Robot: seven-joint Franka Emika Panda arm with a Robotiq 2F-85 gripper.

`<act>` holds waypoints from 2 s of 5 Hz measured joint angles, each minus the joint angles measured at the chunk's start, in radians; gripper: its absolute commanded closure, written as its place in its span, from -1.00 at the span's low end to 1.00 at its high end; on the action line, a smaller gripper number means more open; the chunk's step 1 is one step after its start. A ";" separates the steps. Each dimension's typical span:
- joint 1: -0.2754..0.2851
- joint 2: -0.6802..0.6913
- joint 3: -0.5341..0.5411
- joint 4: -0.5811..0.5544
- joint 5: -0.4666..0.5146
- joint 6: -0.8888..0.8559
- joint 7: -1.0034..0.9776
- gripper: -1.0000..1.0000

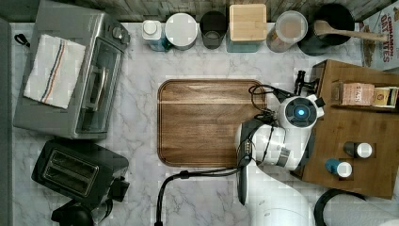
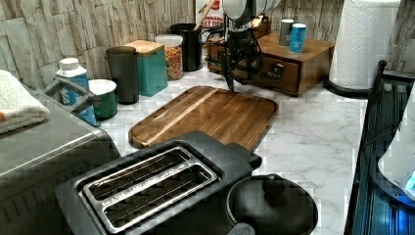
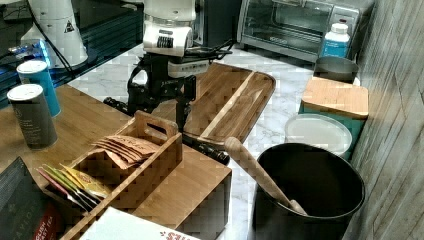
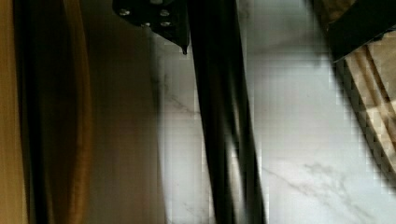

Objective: Open the drawer.

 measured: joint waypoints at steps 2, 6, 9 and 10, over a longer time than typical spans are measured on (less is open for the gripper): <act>-0.005 -0.031 0.069 -0.047 0.099 0.068 0.042 -1.00; 0.098 -0.047 0.177 -0.051 0.141 0.037 0.068 -1.00; 0.116 -0.040 0.193 -0.031 0.133 0.005 0.138 -1.00; 0.114 -0.040 0.193 -0.031 0.132 0.013 0.137 -1.00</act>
